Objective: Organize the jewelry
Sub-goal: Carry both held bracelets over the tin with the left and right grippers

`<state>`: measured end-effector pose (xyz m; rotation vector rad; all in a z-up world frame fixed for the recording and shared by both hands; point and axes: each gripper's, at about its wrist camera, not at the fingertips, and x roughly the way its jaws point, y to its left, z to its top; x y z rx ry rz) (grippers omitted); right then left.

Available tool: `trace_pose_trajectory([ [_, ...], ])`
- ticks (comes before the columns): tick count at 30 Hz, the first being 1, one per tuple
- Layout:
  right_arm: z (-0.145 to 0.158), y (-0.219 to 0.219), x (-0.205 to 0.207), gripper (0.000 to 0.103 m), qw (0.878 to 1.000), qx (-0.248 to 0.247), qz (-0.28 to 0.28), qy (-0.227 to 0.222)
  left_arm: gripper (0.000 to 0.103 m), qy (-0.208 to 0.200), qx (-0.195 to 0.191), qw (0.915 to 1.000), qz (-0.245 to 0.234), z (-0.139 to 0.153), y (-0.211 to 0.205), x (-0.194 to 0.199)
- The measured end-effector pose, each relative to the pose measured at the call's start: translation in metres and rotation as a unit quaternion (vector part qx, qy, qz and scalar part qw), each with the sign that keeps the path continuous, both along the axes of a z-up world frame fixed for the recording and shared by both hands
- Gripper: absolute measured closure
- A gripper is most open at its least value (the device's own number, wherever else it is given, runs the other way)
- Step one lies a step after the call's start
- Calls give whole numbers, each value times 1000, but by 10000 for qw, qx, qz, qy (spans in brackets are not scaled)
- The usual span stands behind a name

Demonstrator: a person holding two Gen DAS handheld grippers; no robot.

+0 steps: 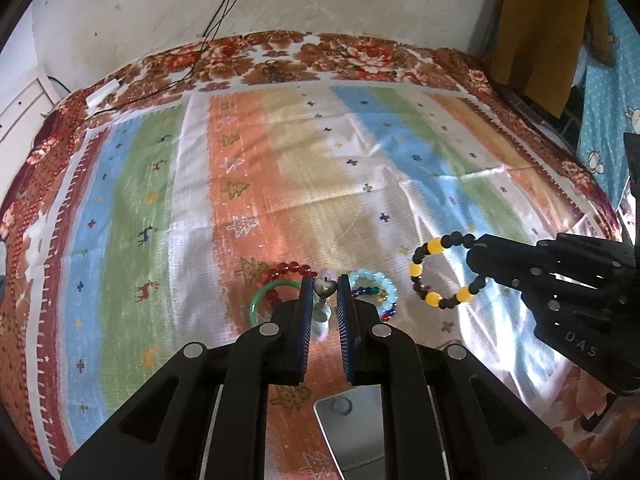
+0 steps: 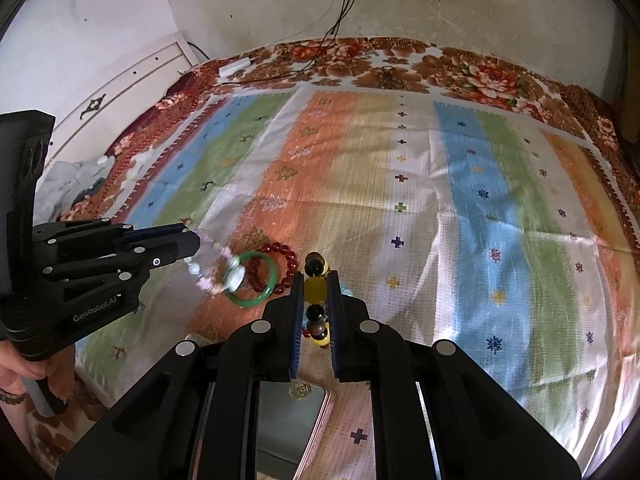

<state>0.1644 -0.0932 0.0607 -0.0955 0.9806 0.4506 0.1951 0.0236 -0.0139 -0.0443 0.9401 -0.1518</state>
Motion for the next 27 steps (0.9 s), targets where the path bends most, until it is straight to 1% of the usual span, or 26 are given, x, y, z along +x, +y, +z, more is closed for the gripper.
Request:
trace_pose_trajectory([
  [5,8,-1,-10,91,9999,71,17,-84,91,-110,-117,9999,-9,7,-1,-15],
  [9,12,-1,-20,91,9998,107,102,-113,91,-168,-298,9994,52,10,-1,-28],
  [18,11,1,-41,91,9997,208,95,-71,91,-352,-312,9989,21,19,-9,-54],
  [21,16,2,-49,91,9996,213,134,-138,91,-341,-336,9989,-2,18,-12,-60],
  [27,17,-1,-61,91,9992,281,277,-106,91,-272,-251,9993,-20,10,-21,-72],
])
